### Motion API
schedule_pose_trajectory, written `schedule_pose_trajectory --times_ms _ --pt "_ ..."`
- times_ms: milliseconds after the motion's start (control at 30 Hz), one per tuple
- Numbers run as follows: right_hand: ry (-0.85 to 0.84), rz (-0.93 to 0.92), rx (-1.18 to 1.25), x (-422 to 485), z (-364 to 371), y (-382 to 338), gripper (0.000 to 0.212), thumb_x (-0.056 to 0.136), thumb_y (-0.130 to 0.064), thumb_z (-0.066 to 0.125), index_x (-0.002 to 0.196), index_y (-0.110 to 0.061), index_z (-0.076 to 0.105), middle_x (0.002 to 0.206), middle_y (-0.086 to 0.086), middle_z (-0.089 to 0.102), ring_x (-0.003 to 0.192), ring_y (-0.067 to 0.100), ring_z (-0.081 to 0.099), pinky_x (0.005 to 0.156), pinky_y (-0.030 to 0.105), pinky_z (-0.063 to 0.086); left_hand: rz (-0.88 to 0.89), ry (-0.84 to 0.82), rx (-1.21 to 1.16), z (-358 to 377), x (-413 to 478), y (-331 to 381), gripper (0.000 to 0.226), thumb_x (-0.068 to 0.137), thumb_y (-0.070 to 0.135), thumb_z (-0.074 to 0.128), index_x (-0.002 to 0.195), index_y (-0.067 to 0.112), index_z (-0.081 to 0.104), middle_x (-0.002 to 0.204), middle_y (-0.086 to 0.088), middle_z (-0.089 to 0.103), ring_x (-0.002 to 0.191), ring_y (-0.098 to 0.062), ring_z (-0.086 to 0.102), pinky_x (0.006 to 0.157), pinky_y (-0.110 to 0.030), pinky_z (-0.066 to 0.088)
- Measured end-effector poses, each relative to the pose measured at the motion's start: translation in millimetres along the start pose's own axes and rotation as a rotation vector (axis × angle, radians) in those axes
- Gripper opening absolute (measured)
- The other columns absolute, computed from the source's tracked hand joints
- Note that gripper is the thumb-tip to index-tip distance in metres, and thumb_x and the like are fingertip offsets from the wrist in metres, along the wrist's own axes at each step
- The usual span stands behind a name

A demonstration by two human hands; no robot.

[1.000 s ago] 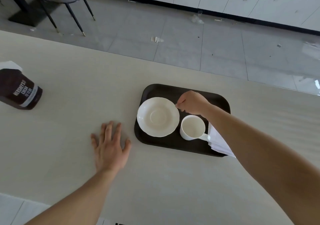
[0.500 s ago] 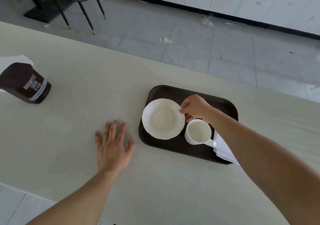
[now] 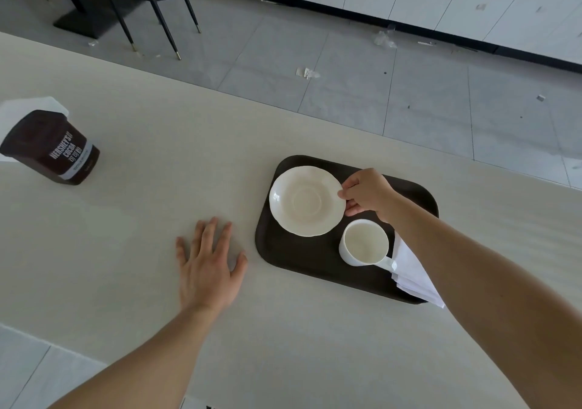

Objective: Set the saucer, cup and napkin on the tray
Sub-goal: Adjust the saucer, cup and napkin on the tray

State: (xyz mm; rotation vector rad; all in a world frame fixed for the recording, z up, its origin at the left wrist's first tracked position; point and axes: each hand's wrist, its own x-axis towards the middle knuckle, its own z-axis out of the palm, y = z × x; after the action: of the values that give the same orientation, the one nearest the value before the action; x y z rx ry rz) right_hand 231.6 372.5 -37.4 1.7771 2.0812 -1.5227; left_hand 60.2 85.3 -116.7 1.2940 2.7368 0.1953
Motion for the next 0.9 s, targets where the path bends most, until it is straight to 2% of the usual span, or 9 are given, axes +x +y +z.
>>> schedule_pose_trajectory --times_ms 133,267,367,500,700,800,900 --pt "0.025 0.036 0.067 3 1 -2 0.013 0.089 -0.002 0.072 0.084 -0.011 0.065 0.081 0.016 0.073 0.067 0.029 0.075 0.074 0.041 0.065 -0.003 -0.006 -0.001 0 0 0 0.067 0.088 0.054 0.033 0.149 0.026 0.036 0.16 -0.002 0.028 0.15 -0.024 0.017 0.121 -0.054 0.005" --pt "0.046 0.075 0.111 8 1 -1 0.01 0.089 -0.002 0.072 0.087 -0.009 0.066 0.08 0.016 0.074 0.061 0.025 0.075 0.06 0.033 0.065 -0.002 -0.005 0.002 0 0 0 0.067 0.088 0.054 0.033 0.148 0.026 0.037 0.159 -0.002 0.029 0.15 -0.024 0.018 0.121 -0.055 0.006" --pt "0.035 0.083 0.147 12 2 1 0.007 0.089 -0.001 0.072 0.091 -0.005 0.067 0.077 0.016 0.074 0.058 0.024 0.074 0.063 0.035 0.065 0.004 0.001 -0.002 0 0 0 0.067 0.087 0.054 0.033 0.147 0.025 0.039 0.158 -0.003 0.03 0.15 -0.024 0.019 0.121 -0.055 0.007" --pt "0.035 0.078 0.166 14 4 3 0.005 0.089 -0.001 0.071 0.091 -0.003 0.066 0.079 0.016 0.075 0.056 0.021 0.075 0.057 0.032 0.064 0.006 0.006 0.002 1 0 -1 0.067 0.087 0.055 0.032 0.147 0.025 0.039 0.158 -0.003 0.031 0.149 -0.024 0.021 0.12 -0.055 0.008" --pt "0.026 0.094 0.247 16 6 4 0.007 0.089 0.002 0.071 0.093 0.001 0.066 0.083 0.02 0.075 0.065 0.028 0.077 0.06 0.035 0.064 0.009 0.008 -0.006 1 0 -1 0.066 0.088 0.054 0.033 0.147 0.025 0.038 0.158 -0.003 0.03 0.15 -0.023 0.019 0.12 -0.056 0.008" --pt "0.019 0.095 0.293 15 7 5 0.008 0.087 0.004 0.071 0.093 0.003 0.066 0.079 0.02 0.073 0.059 0.028 0.076 0.054 0.033 0.063 0.009 0.011 -0.007 2 0 -1 0.066 0.088 0.054 0.034 0.147 0.025 0.038 0.158 -0.003 0.03 0.15 -0.023 0.018 0.12 -0.056 0.008" --pt "0.003 0.097 0.311 16 5 7 0.008 0.087 0.003 0.072 0.092 0.003 0.067 0.078 0.02 0.073 0.059 0.027 0.076 0.056 0.034 0.064 0.012 0.011 -0.012 3 1 -1 0.066 0.088 0.054 0.034 0.147 0.025 0.038 0.158 -0.003 0.031 0.15 -0.024 0.019 0.12 -0.056 0.008"
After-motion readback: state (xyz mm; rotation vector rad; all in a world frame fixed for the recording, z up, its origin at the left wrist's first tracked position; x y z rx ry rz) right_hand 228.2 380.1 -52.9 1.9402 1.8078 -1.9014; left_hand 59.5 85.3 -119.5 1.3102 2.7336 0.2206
